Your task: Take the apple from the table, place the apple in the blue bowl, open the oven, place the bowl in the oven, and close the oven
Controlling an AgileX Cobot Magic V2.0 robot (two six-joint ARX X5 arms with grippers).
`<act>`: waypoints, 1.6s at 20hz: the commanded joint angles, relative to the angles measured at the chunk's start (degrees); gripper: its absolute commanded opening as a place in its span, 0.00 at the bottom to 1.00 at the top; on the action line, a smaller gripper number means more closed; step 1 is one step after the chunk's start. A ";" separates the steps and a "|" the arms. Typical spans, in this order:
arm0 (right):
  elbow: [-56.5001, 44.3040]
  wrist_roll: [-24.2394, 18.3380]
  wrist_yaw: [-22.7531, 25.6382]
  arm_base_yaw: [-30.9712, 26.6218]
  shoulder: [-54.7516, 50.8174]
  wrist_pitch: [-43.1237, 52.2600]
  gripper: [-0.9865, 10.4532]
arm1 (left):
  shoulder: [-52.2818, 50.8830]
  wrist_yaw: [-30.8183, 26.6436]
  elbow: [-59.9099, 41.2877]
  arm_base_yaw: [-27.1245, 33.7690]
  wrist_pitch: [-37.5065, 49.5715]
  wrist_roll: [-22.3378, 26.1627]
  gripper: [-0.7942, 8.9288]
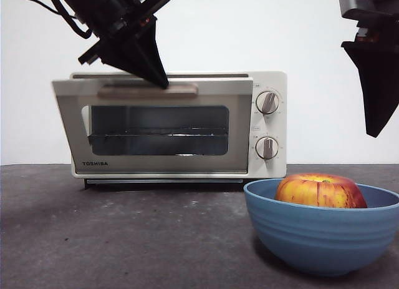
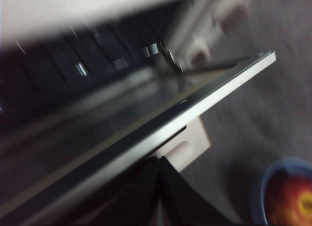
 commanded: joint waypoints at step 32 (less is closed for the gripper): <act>-9.84 -2.36 -15.15 -3.69 0.66 10.47 0.43 | -53.05 1.77 -31.21 12.59 -5.62 -8.79 0.09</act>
